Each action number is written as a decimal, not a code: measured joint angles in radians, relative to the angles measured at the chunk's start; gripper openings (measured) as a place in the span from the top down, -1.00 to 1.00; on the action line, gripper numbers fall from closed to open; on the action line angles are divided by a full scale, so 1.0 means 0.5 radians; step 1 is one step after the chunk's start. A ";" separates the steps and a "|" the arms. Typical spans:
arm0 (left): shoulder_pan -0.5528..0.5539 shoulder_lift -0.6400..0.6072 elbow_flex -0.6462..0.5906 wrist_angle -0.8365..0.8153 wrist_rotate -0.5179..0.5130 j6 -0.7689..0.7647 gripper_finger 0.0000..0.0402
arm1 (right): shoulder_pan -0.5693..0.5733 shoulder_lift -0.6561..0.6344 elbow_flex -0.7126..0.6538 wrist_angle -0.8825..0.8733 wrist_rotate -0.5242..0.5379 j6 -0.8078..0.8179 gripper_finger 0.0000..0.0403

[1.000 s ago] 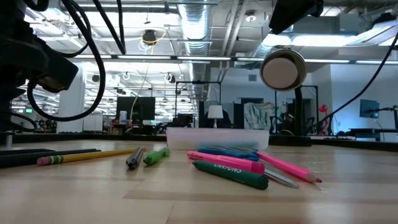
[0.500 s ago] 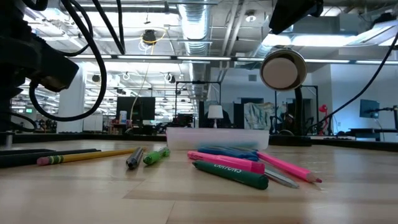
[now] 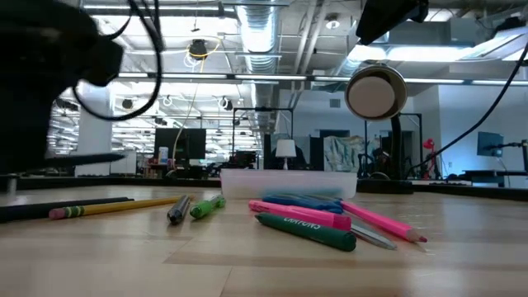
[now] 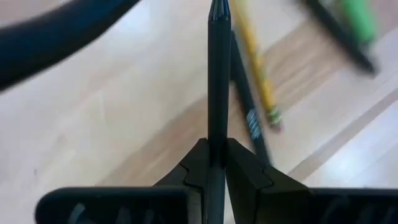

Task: Pick & place school supplies into a supply box
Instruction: Put the black pen into the pink supply box, then put the pink pencil into the pink supply box

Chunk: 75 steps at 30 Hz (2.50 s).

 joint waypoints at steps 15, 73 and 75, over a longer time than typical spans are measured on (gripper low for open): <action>0.564 -0.210 0.003 0.201 -0.141 1.113 0.87 | 0.000 0.000 0.000 0.028 0.009 0.052 0.50; 1.677 0.405 0.490 0.774 0.351 3.284 0.47 | -0.166 0.002 0.001 0.285 -0.004 0.087 0.50; 1.677 0.403 0.489 0.773 0.356 3.248 0.39 | -0.166 0.002 0.001 0.285 -0.004 0.091 0.50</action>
